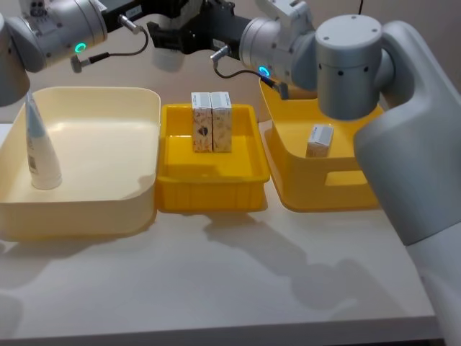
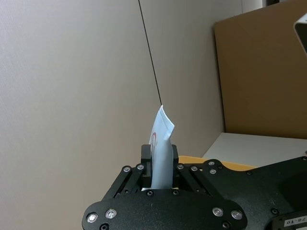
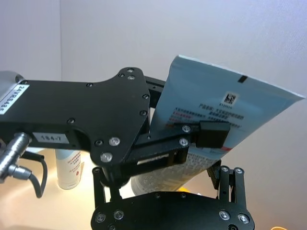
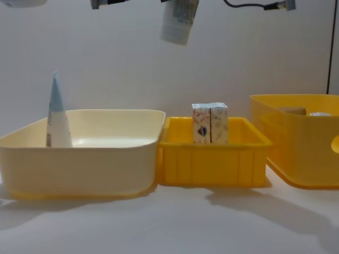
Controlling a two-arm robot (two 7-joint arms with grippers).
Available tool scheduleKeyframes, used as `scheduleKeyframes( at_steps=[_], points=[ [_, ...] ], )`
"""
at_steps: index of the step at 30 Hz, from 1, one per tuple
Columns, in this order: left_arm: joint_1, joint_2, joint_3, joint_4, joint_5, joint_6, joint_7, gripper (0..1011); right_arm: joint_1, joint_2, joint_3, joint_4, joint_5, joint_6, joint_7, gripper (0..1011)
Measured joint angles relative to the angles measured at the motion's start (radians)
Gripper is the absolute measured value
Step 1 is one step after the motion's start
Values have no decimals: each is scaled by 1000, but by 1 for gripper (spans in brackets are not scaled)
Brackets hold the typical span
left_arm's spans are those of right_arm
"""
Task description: Bimanual collaborative sorting of washing and personal care products
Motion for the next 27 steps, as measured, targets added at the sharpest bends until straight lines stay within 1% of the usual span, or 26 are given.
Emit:
scheduleKeyframes(
  at_steps=[10,12,27],
  points=[
    [13,13,4,-25,-5,12,15,195,13,-15,-3,14,5,10,-14,1004],
    [14,15,5,-29,-6,14,17,195,14,-17,-3,15,6,12,-16,973],
    [29,31,11,-62,-11,22,51,195,20,-24,-5,22,9,18,-23,889]
  ],
)
